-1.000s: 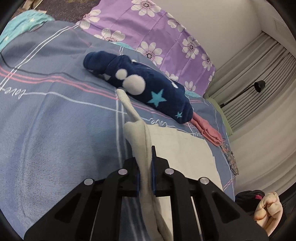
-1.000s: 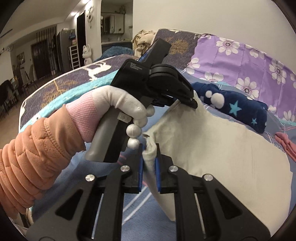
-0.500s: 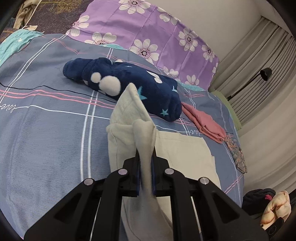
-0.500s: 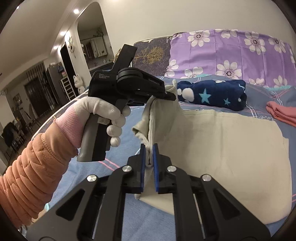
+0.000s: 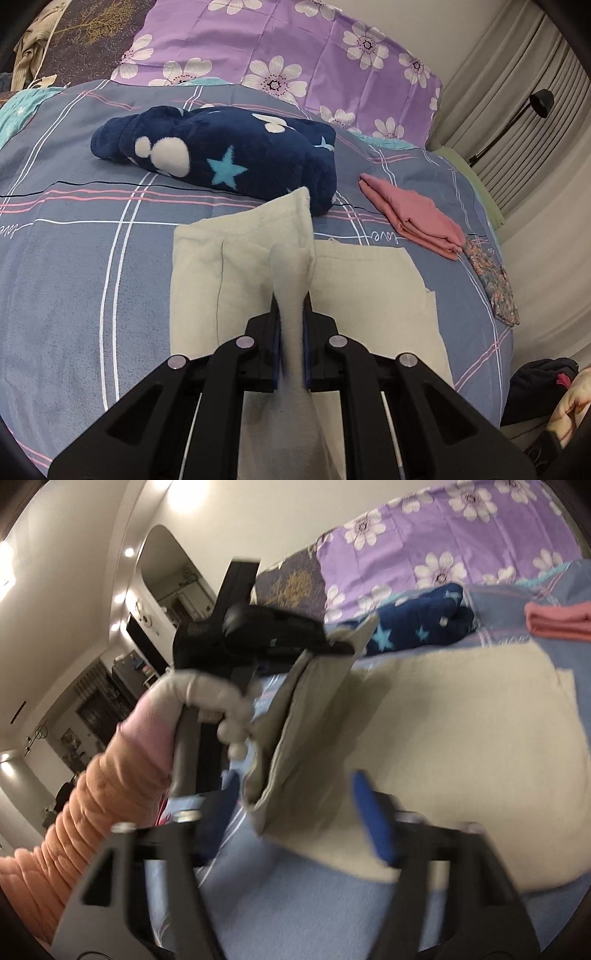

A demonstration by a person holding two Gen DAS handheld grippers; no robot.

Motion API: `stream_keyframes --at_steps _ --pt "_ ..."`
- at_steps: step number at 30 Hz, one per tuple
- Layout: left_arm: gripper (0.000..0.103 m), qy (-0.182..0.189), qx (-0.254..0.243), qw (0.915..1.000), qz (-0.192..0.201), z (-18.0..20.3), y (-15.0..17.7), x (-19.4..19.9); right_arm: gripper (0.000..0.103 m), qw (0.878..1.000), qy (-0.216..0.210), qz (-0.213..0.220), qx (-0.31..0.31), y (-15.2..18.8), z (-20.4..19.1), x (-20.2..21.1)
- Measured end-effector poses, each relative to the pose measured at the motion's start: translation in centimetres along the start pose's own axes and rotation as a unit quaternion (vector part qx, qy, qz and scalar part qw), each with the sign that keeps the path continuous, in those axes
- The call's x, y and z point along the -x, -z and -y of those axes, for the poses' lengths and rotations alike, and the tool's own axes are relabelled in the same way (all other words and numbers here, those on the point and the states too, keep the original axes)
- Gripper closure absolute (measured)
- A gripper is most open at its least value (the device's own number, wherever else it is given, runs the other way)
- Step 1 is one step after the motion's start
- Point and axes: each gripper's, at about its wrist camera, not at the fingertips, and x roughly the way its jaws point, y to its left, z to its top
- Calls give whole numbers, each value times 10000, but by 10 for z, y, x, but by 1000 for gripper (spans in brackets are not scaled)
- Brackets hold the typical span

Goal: Fold small clothes

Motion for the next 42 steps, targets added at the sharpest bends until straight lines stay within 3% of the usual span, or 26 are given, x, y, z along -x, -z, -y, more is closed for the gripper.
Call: stream_keyframes --at_steps 3,6,10,12,13,14,18,26,32,42 --pt "94 -36 35 10000 3 0 2 -1 34 9992 -279 -284 -43 11 -8 -11" --pt "94 -76 -15 10000 -36 1 2 0 38 9988 -102 -452 185 17 -23 -25" --pt "94 -120 -81 9999 -58 -1 0 2 68 9982 132 -588 -26 19 -26 -52" --pt "94 -84 -35 9999 -50 -5 -1 3 77 9981 250 -517 -224 15 -22 -60" --pt "95 -66 -1 10000 -43 -8 -1 3 90 9980 308 -477 -277 12 -19 -61" --pt "95 -47 38 10000 -26 -11 0 3 97 9980 269 -460 -338 10 -18 -61" --pt "96 204 135 9997 54 -14 -3 7 97 9994 264 -162 -162 8 -30 -40" --pt "96 446 -108 9987 236 18 -11 21 97 9996 271 76 3 -3 -46 1" --pt "96 600 -187 9978 212 52 -19 12 97 9982 380 439 -148 -10 -28 38" --pt "96 614 -690 9955 -204 135 -15 -43 97 9906 501 945 -854 2 32 101"
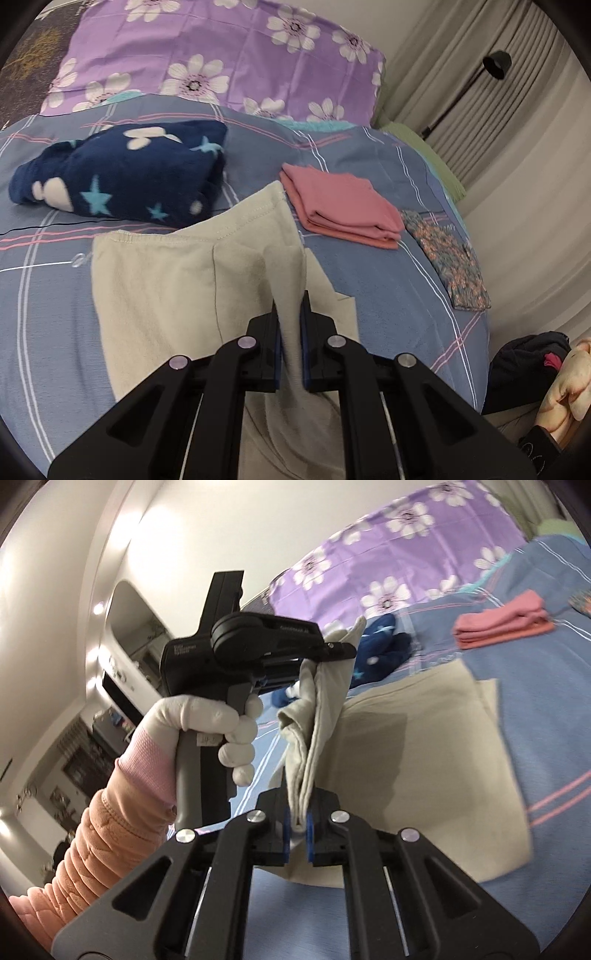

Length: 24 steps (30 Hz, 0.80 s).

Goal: Fold small clothes

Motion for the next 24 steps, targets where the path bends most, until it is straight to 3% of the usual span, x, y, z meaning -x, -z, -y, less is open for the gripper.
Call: stream_keyframes --at_steps 14,19,24 --pt "96 -320 -390 9970 -589 56 4 -84 97 9944 160 136 -1036 14 93 35" --pt "96 -510 -449 9949 -747 63 9 -105 97 9919 178 81 -1252 20 107 34" --pt "93 -813 -831 9893 -880 73 19 -123 97 9900 178 -33 -1401 29 117 32"
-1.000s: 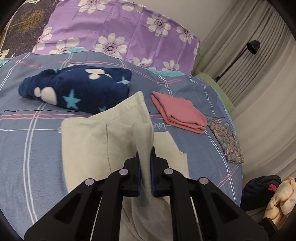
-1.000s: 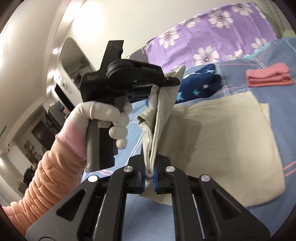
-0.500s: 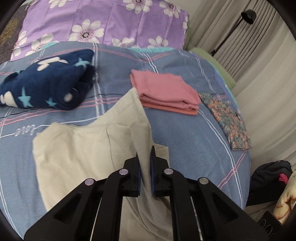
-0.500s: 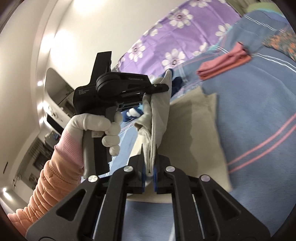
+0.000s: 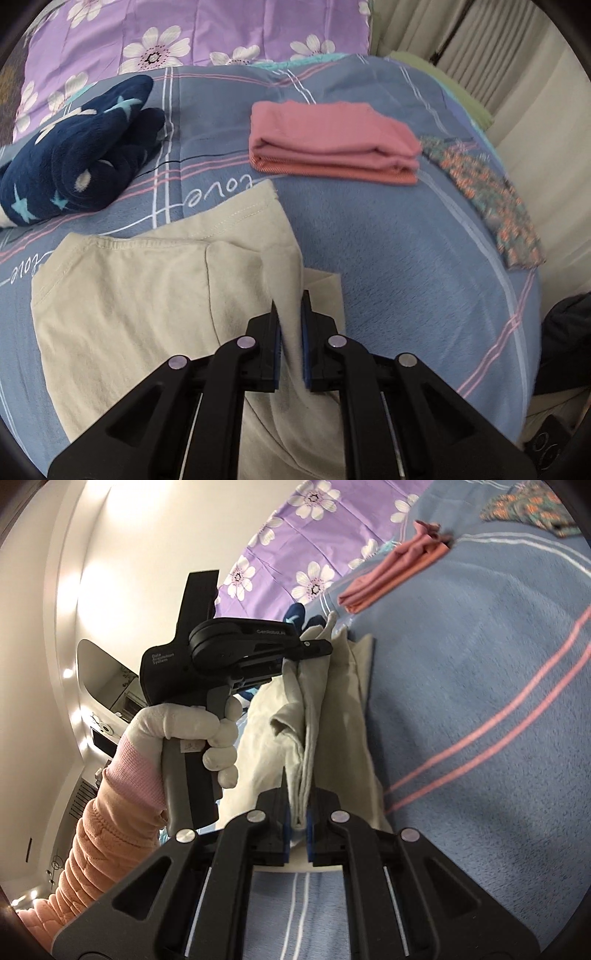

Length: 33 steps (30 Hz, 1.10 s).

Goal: Fold small clothes

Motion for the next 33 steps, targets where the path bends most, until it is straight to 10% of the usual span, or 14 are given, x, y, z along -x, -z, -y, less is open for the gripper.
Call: stream_keyframes --at_steps 12,24,33 --pt "44 -109 -937 9901 1041 9 51 88 97 9994 59 -259 -234 10 23 -11" --pt "42 -539 -103 9954 780 -88 240 146 93 9990 199 -294 -263 10 26 -18" --pt "40 -270 52 9944 1016 -103 274 146 94 9985 485 -239 -66 9 24 -22"
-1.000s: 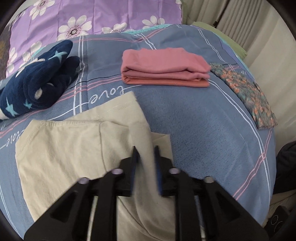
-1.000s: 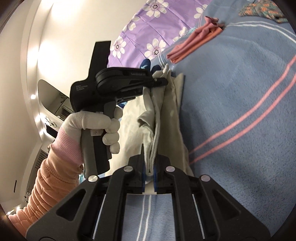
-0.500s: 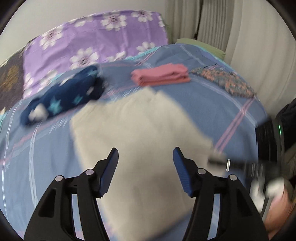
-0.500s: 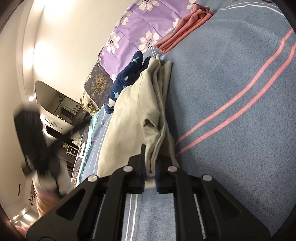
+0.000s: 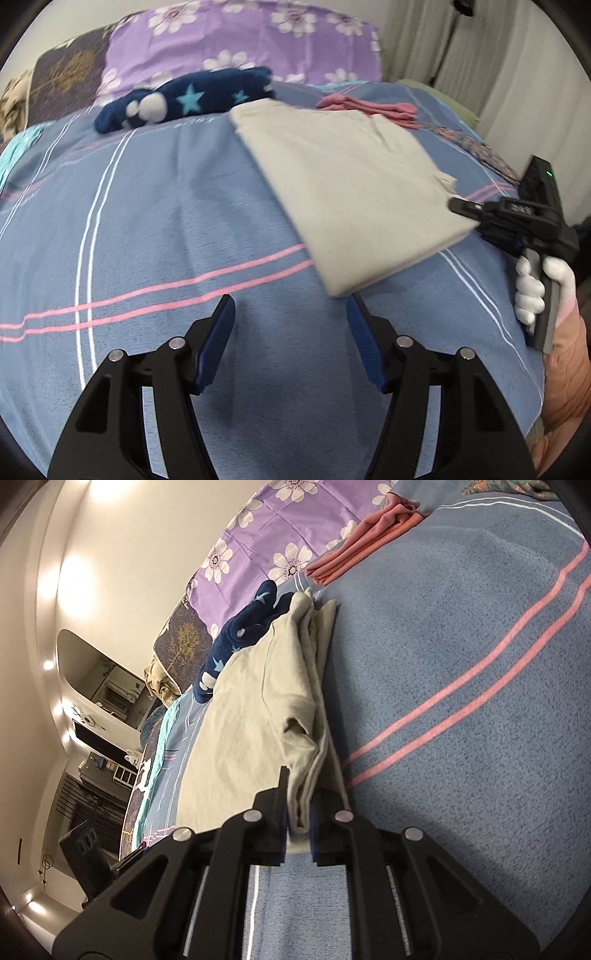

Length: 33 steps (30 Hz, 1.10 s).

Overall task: Fold small clothes
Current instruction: 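Lower the folded shirt onto the bed and open both grippers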

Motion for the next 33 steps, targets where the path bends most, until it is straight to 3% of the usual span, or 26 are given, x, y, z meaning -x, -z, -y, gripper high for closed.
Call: stream_keyframes --at_steps 3,10,11,13,16,18,21,25,26,29,32,33 --pt "40 34 -186 9998 76 10 -1 -1 94 9999 86 21 65 1 -1 0" --pt "41 -479 -366 9978 284 23 -12 -14 94 9999 110 32 71 -1 0 -2" --pt "45 -562 -382 9972 311 23 -12 -14 94 9999 104 36 70 -1 0 -2" --pt "69 -468 -376 9977 303 20 -10 -13 94 9999 94 35 118 0 -1 -2" --pt "80 -273 -307 9991 139 12 -3 -12 96 9997 35 12 252 4 -4 2" --pt "81 -275 -268 9993 52 8 1 -14 96 9995 -16 41 322 4 -7 5" --pt "92 -355 -116 9993 5 0 3 -11 96 9998 80 15 171 3 -2 5" --pt "92 70 84 9997 217 -11 -2 9 96 9994 336 0 83 5 0 12" --pt "92 128 63 9995 299 -9 -7 13 91 9990 432 48 143 6 -2 16" --pt "89 266 -176 9979 557 4 -25 16 90 9942 844 324 575 7 -21 31" --pt "77 365 -367 9974 499 23 -39 -6 90 9917 702 487 962 1 -46 39" --pt "72 418 -358 9980 310 28 -41 -21 90 9910 632 479 1076 -1 -53 38"
